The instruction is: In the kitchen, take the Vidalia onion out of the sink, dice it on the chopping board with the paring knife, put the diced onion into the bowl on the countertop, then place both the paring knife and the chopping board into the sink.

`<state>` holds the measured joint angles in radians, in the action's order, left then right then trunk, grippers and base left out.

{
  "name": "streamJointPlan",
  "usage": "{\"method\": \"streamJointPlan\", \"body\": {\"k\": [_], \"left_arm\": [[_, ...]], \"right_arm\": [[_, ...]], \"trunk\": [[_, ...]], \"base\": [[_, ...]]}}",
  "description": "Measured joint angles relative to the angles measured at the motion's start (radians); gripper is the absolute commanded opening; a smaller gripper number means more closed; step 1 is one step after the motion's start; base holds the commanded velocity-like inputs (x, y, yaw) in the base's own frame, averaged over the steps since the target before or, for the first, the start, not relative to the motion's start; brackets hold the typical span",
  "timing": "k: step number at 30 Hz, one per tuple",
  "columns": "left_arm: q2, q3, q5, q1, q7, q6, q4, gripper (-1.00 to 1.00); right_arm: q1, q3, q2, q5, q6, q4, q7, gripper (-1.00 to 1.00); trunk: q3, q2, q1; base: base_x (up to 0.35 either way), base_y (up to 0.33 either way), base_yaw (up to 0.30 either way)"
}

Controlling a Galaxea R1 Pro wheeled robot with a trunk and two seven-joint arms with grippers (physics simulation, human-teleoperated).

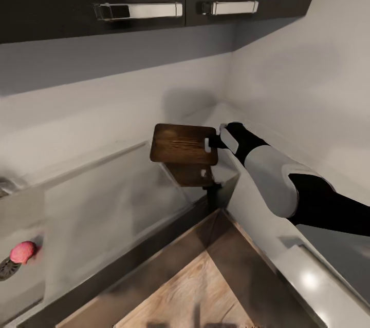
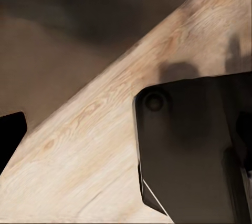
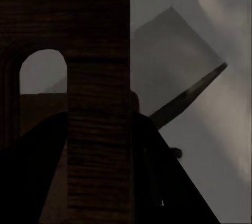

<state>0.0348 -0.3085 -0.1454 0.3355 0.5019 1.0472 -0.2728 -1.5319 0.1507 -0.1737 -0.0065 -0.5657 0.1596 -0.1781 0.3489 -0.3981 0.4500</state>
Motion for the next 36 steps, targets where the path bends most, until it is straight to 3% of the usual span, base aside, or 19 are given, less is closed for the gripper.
{"method": "streamJointPlan", "body": {"k": [20,26,36], "left_arm": [[-0.001,0.000,0.000,0.000,0.001,0.000,0.000,1.00],[-0.002,0.000,0.002,0.000,0.001,0.000,0.000,1.00],[-0.002,0.000,0.002,0.000,0.000,0.000,0.000,1.00]], "right_arm": [[0.000,-0.004,0.000,0.003,0.008,-0.007,0.003,-1.00],[0.000,-0.005,0.000,0.002,0.076,-0.045,0.003,-1.00],[0.000,-0.005,0.000,0.002,0.081,-0.050,0.003,-1.00]], "trunk": [[-0.026,0.000,0.000],[-0.032,0.000,0.000],[-0.041,0.000,0.000]], "base": [[-0.337,0.006,0.182],[-0.306,0.159,0.238],[-0.254,0.216,0.250]]}}
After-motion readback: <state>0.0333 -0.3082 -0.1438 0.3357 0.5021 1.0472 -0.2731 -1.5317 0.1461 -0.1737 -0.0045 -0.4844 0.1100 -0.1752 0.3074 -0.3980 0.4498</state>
